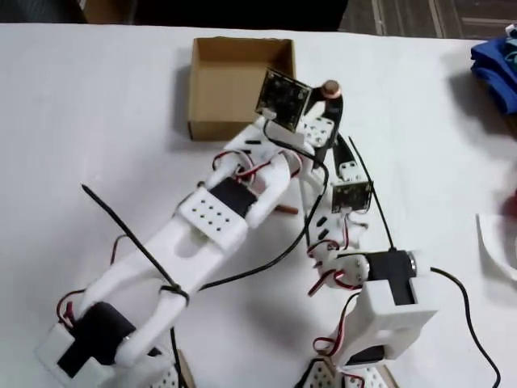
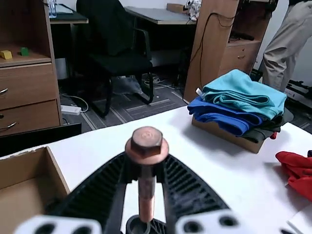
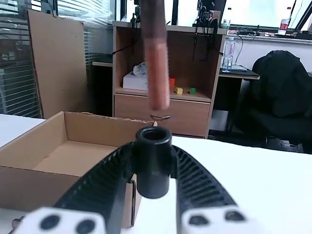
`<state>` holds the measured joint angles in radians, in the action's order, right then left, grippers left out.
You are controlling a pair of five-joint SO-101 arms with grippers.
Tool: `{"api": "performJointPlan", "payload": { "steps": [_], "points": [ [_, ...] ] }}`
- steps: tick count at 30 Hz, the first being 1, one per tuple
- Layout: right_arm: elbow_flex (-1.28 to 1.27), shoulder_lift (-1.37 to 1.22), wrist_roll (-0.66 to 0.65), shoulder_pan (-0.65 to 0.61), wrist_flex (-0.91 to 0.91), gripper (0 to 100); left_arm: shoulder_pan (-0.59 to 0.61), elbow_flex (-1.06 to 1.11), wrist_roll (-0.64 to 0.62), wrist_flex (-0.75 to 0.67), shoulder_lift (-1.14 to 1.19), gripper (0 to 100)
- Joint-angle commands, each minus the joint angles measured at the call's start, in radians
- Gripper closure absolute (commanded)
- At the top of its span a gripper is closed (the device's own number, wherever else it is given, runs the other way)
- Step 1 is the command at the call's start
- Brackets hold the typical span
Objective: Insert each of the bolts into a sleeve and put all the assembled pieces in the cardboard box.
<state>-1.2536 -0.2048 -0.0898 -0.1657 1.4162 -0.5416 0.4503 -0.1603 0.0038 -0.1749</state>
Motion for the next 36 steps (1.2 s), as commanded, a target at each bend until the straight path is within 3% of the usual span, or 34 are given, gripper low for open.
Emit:
{"api": "performJointPlan", "payload": {
  "steps": [1,28,36],
  "points": [
    [0.002,0.053,0.005,-0.007,-0.001,97.9,-0.005,-0.053,-0.002,0.000,-0.002,97],
    [0.008,0.053,0.005,-0.002,-0.001,97.9,0.037,-0.120,0.000,0.002,0.112,97],
    [0.009,0.056,0.005,0.028,0.002,97.9,0.035,-0.119,0.000,0.097,0.115,97]
  ]
}}
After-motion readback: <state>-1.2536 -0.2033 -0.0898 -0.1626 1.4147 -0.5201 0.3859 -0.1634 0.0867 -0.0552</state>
